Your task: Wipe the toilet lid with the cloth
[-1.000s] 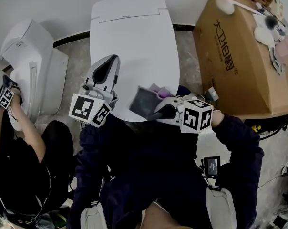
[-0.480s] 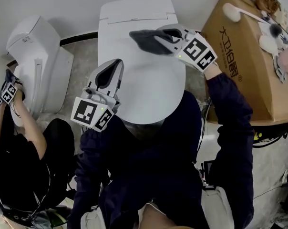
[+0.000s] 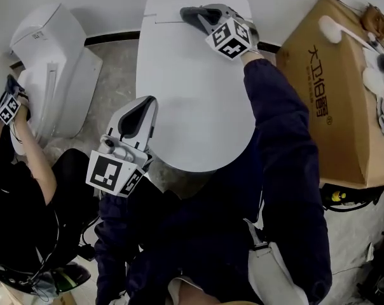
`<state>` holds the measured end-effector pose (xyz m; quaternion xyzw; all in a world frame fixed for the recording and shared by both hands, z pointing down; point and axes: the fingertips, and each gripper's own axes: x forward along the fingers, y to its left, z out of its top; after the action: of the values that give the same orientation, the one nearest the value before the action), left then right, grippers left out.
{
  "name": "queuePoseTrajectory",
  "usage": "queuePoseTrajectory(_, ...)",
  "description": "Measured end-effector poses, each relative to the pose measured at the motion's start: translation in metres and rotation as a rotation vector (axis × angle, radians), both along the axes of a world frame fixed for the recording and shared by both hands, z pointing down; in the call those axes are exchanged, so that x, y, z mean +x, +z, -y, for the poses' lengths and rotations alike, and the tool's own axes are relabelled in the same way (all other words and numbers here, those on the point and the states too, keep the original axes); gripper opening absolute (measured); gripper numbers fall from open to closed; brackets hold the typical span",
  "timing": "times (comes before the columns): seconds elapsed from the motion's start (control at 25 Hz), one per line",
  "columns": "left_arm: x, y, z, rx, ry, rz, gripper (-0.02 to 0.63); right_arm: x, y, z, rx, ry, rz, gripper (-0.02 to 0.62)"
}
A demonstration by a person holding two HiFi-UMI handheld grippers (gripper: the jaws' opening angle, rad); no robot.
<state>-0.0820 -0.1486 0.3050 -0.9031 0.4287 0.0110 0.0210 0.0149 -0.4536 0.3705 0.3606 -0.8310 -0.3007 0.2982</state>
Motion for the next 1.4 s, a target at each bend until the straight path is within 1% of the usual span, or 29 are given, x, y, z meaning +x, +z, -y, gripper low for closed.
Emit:
queuePoseTrajectory(0.08, -0.006, 0.005, -0.002, -0.008, -0.02, 0.002, 0.015, -0.02, 0.025, -0.006, -0.043, -0.057, -0.069, 0.058)
queuePoseTrajectory(0.2, -0.01, 0.008, 0.0, -0.01, -0.027, 0.001, 0.016, -0.035, 0.053, -0.024, -0.114, -0.13, -0.165, 0.058)
queuePoseTrajectory(0.28, -0.01, 0.008, 0.001, -0.008, -0.023, -0.003, 0.015, -0.041, 0.06, -0.041, -0.166, -0.171, -0.189, 0.058)
queuePoseTrajectory(0.4, -0.006, 0.007, 0.001, -0.003, -0.008, -0.007, 0.015, -0.043, 0.067, -0.072, -0.24, -0.219, -0.196, 0.058)
queuePoseTrajectory(0.6, -0.001, 0.003, 0.004, 0.013, 0.015, -0.014, 0.015, -0.043, 0.07, -0.133, -0.314, -0.282, -0.172, 0.058)
queuePoseTrajectory(0.76, -0.003, 0.003, 0.004, 0.018, 0.034, -0.022, 0.015, -0.049, 0.074, -0.205, -0.407, -0.355, -0.155, 0.058)
queuePoseTrajectory(1.12, -0.009, -0.004, 0.013, 0.035, 0.043, -0.05, 0.015, -0.056, 0.085, -0.376, -0.553, -0.536, -0.168, 0.058)
queuePoseTrajectory(1.24, -0.008, -0.006, 0.014, 0.039, 0.048, -0.05, 0.015, -0.055, 0.086, -0.414, -0.586, -0.573, -0.172, 0.058)
queuePoseTrajectory(1.4, -0.006, -0.005, 0.014, 0.042, 0.059, -0.044, 0.015, -0.052, 0.088, -0.447, -0.651, -0.612, -0.175, 0.058)
